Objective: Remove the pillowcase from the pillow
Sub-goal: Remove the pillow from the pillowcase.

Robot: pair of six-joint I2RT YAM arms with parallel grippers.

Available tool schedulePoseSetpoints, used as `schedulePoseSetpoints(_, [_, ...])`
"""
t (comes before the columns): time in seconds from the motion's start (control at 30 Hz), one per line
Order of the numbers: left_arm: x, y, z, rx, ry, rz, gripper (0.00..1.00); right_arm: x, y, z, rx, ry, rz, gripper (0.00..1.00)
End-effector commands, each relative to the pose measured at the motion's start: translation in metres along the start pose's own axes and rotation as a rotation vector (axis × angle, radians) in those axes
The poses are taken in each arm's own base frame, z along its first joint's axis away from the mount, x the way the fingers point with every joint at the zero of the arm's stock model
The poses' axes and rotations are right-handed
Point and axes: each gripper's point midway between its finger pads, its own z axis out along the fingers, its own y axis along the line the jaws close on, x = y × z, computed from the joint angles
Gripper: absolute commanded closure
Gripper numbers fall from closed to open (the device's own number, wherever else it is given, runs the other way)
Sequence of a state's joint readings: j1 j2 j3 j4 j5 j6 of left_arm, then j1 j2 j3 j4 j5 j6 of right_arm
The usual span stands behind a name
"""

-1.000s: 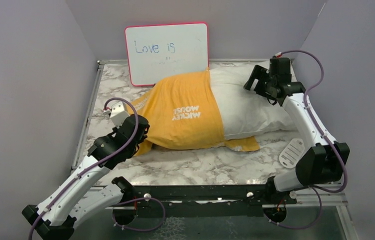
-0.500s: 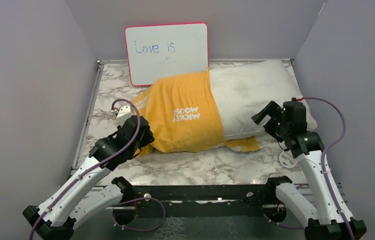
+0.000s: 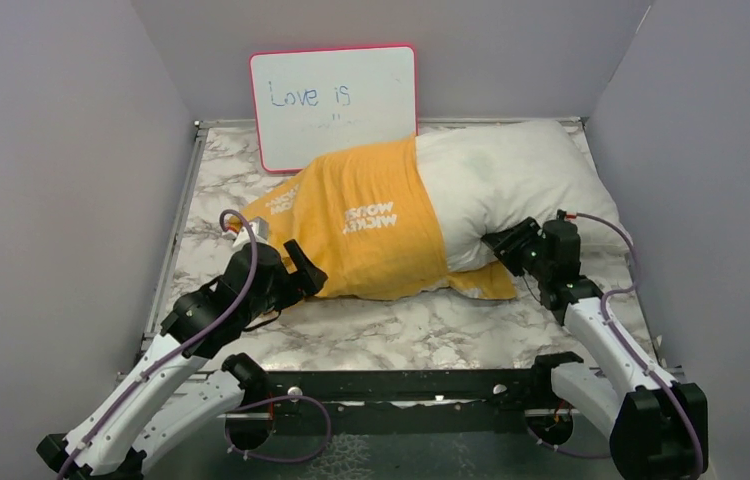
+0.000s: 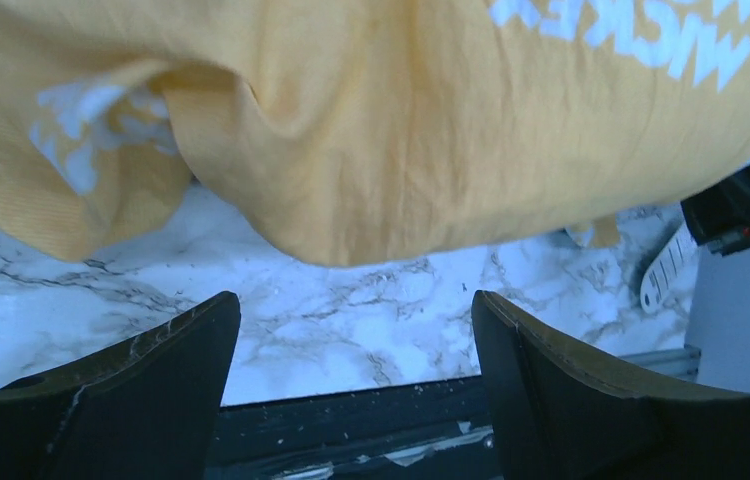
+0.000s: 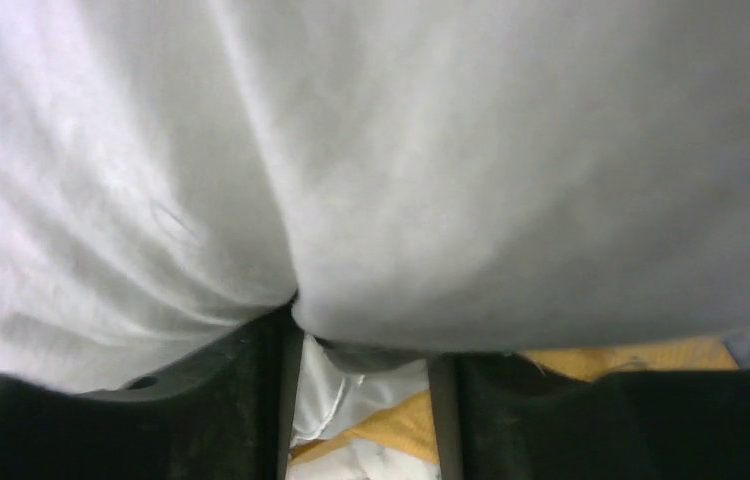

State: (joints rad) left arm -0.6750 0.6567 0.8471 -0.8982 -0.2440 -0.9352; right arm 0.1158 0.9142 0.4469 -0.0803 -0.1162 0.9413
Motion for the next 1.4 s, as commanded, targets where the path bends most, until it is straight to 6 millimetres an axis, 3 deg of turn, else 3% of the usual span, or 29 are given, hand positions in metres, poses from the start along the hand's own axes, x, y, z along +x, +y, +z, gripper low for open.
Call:
schedulePoseSetpoints(0.0, [0.037,-0.007,0.005,0.087,0.149,-0.086,0.12,-0.048,0.070,-0.005,-0.237,-0.151,0.012,0.63])
schedulePoseSetpoints(0.1, [0.048,-0.016,0.015,0.159,0.168,-0.143,0.11,-0.063,0.080,-0.011,-0.234,-0.194,0.008,0.91])
schedulePoseSetpoints(0.17, [0.055,-0.023,0.023,0.208,0.185,-0.183,0.11,-0.069,0.093,-0.018,-0.246,-0.195,-0.022,0.99])
schedulePoseSetpoints(0.33, [0.057,-0.031,0.051,0.264,0.143,-0.308,0.04,-0.078,0.118,-0.033,-0.273,-0.173,-0.087,0.99])
schedulePoseSetpoints(0.43, [0.040,-0.031,0.069,0.297,0.025,-0.409,0.02,-0.081,0.123,-0.038,-0.263,-0.165,-0.100,0.99])
schedulePoseSetpoints(0.57, [0.007,-0.048,0.076,0.456,-0.147,-0.565,0.01,-0.079,0.130,-0.041,-0.271,-0.125,-0.116,0.99])
schedulePoseSetpoints(0.67, [-0.004,-0.059,0.079,0.514,-0.215,-0.469,0.01,-0.081,0.132,-0.040,-0.251,-0.117,-0.124,0.99])
schedulePoseSetpoints(0.77, [0.000,-0.059,0.093,0.430,-0.204,-0.306,0.02,-0.086,0.136,-0.039,-0.241,-0.118,-0.128,0.99])
schedulePoseSetpoints(0.9, [-0.005,-0.055,0.099,0.433,-0.243,-0.378,0.04,-0.089,0.145,-0.039,-0.247,-0.098,-0.146,0.99])
schedulePoseSetpoints(1.03, [-0.027,-0.036,0.096,0.464,-0.422,-0.496,0.17,-0.091,0.146,-0.037,-0.237,-0.100,-0.131,0.99])
schedulePoseSetpoints(1.17, [-0.049,-0.028,0.089,0.416,-0.555,-0.406,0.66,-0.092,0.146,-0.034,-0.227,-0.094,-0.124,0.99])
schedulePoseSetpoints(1.3, [-0.059,-0.032,0.079,0.411,-0.609,-0.291,0.94,-0.096,0.144,-0.026,-0.194,-0.094,-0.142,0.99])
schedulePoseSetpoints(1.37, [-0.061,-0.032,0.075,0.403,-0.621,-0.254,1.00,-0.101,0.144,-0.024,-0.176,-0.108,-0.154,0.99])
